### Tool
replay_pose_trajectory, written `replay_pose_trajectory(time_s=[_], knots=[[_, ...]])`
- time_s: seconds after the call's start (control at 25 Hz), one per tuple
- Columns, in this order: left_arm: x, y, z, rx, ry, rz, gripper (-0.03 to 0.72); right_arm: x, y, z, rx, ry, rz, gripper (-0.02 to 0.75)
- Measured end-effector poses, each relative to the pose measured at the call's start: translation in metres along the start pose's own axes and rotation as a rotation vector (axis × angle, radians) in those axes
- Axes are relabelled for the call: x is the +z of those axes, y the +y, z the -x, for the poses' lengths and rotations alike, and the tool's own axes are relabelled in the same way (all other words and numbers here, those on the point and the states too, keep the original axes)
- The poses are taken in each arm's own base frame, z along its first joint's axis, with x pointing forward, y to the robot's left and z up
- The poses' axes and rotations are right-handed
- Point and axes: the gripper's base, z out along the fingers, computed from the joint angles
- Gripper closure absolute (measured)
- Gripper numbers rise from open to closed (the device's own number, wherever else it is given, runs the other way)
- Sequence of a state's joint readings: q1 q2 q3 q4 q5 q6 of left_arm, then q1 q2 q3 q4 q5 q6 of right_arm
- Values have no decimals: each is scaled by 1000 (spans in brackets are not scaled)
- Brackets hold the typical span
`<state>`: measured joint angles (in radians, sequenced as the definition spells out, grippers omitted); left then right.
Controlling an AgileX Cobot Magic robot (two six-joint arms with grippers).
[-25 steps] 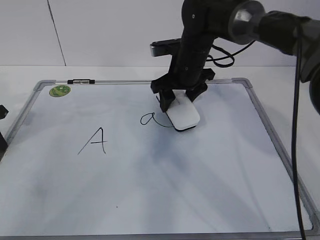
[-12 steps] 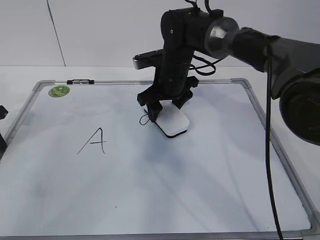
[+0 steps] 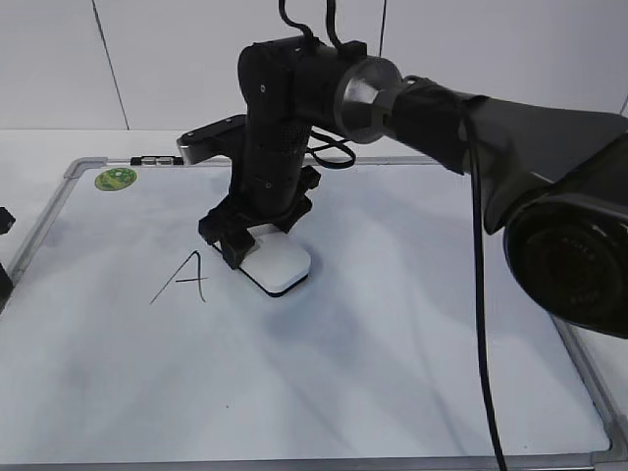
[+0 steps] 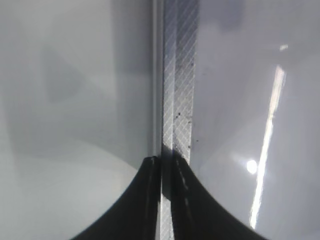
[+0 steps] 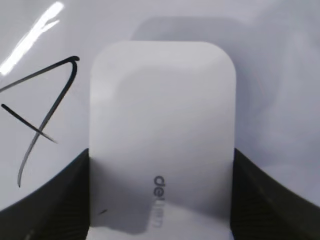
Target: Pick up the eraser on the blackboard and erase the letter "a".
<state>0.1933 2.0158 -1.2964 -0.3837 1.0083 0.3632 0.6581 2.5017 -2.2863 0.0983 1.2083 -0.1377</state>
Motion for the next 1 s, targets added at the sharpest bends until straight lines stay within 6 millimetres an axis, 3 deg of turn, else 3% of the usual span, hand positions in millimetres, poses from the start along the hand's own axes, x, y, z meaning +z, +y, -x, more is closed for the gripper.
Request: replay_pose_trajectory(time_s=[0.16,0.36,0.64,0.76,1.0], knots=[[0,0,0,0,0,0,671,0,-2,0,14,3,-39,190],[0,0,0,0,-2,1,671,-2,-21,-2,94,0,-46,190],[0,0,0,0,-2,1,671,-11,-91,-16,229,-9,-95,190],[0,0,0,0,-2,1,671,-15,-107,-20,261,-14,-105,190],[0,0,0,0,-2,1,671,-16,-105,-19,262,-19,-81,190]])
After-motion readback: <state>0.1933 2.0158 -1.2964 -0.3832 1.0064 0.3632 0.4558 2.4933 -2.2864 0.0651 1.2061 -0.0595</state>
